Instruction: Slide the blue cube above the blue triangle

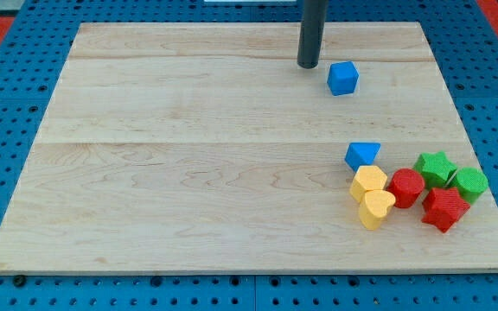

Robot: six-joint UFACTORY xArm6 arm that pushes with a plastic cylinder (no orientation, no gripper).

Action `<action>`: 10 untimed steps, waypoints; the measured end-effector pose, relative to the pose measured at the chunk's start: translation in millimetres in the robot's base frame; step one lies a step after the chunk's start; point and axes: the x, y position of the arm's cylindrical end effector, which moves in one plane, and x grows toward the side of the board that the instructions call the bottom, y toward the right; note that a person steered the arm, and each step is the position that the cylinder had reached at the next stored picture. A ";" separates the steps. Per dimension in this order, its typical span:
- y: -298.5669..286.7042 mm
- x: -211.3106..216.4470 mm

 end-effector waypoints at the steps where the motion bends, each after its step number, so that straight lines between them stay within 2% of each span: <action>1: 18.5 -12.4; 3: 36.9 20.4; 5: 45.7 26.8; 7: 56.3 81.3; 8: 51.2 91.5; 10: 82.1 137.6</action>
